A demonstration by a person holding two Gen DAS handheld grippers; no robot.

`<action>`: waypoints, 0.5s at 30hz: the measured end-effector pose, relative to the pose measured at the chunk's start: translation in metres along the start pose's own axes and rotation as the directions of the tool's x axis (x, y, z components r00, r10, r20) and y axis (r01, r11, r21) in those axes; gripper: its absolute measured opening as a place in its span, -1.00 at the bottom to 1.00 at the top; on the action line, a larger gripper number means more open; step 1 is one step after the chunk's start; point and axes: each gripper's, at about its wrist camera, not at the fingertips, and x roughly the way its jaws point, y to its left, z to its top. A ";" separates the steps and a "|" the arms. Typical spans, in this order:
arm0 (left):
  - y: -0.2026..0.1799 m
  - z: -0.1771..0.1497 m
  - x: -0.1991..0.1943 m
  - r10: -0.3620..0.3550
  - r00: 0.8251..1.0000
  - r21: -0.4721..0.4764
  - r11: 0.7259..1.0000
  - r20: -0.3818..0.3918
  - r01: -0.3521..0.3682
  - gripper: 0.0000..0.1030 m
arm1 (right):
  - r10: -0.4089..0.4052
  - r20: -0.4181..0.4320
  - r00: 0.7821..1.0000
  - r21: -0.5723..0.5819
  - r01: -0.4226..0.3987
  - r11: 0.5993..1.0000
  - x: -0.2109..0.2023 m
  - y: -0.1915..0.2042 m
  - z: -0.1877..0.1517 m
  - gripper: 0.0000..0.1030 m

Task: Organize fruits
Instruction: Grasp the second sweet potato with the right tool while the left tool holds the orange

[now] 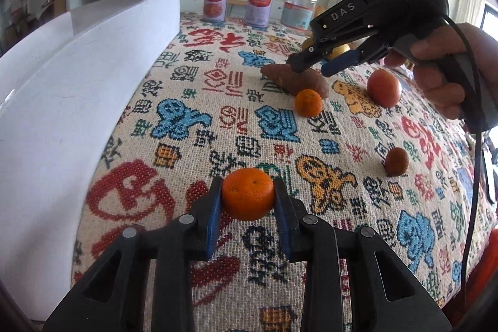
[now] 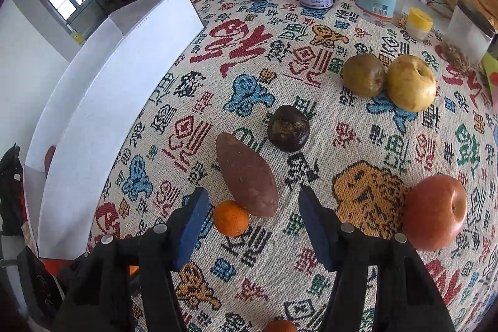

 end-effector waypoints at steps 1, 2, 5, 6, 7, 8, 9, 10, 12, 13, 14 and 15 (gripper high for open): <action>0.002 0.000 0.000 -0.006 1.000 -0.007 1.000 -0.001 0.006 -0.39 | -0.008 -0.051 0.999 -0.012 0.007 1.000 0.014 0.005 0.009 0.07; 0.002 0.000 0.000 -0.012 1.000 -0.012 1.000 -0.001 0.012 -0.39 | -0.027 -0.097 0.995 -0.023 0.025 0.999 0.026 0.009 0.015 0.03; 0.002 0.001 0.001 -0.028 1.000 -0.014 1.000 -0.005 0.028 -0.39 | -0.149 -0.175 0.973 -0.105 0.133 0.986 0.051 0.023 0.021 -0.04; 0.002 0.002 0.002 -0.032 0.999 -0.016 0.999 -0.007 0.032 -0.39 | -0.180 -0.185 0.966 -0.125 0.159 0.979 0.056 0.026 0.020 -0.13; 0.002 0.002 0.001 -0.041 0.999 -0.024 0.999 -0.009 0.041 -0.40 | -0.190 -0.184 0.964 -0.133 0.168 0.977 0.058 0.028 0.019 -0.14; 0.004 0.003 -0.001 -0.055 0.998 -0.038 0.998 -0.013 0.054 -0.40 | -0.188 -0.177 0.966 -0.125 0.168 0.978 0.057 0.027 0.018 -0.15; 0.007 0.005 -0.005 -0.071 0.997 -0.058 0.996 -0.015 0.070 -0.40 | -0.174 -0.168 0.970 -0.104 0.158 0.982 0.054 0.025 0.017 -0.16; 0.010 0.007 -0.011 -0.088 0.996 -0.080 0.993 -0.017 0.086 -0.40 | -0.149 -0.146 0.978 -0.072 0.140 0.988 0.048 0.021 0.015 -0.16; 0.017 0.013 -0.029 -0.118 0.993 -0.132 0.984 -0.008 0.116 -0.40 | -0.102 -0.071 0.992 -0.018 0.101 0.995 0.028 0.013 0.011 -0.16; 0.021 0.019 -0.041 -0.137 0.991 -0.171 0.976 -0.001 0.135 -0.40 | -0.059 -0.029 0.998 0.013 0.059 0.998 0.014 0.008 0.008 -0.16; 0.027 0.026 -0.053 -0.163 0.987 -0.211 0.964 0.012 0.162 -0.40 | -0.004 0.008 1.000 0.052 0.004 0.999 0.000 0.004 0.005 -0.16; 0.034 0.034 -0.068 -0.185 0.982 -0.245 0.951 0.037 0.188 -0.40 | 0.065 0.045 0.997 0.097 -0.069 0.993 -0.014 0.001 0.002 -0.16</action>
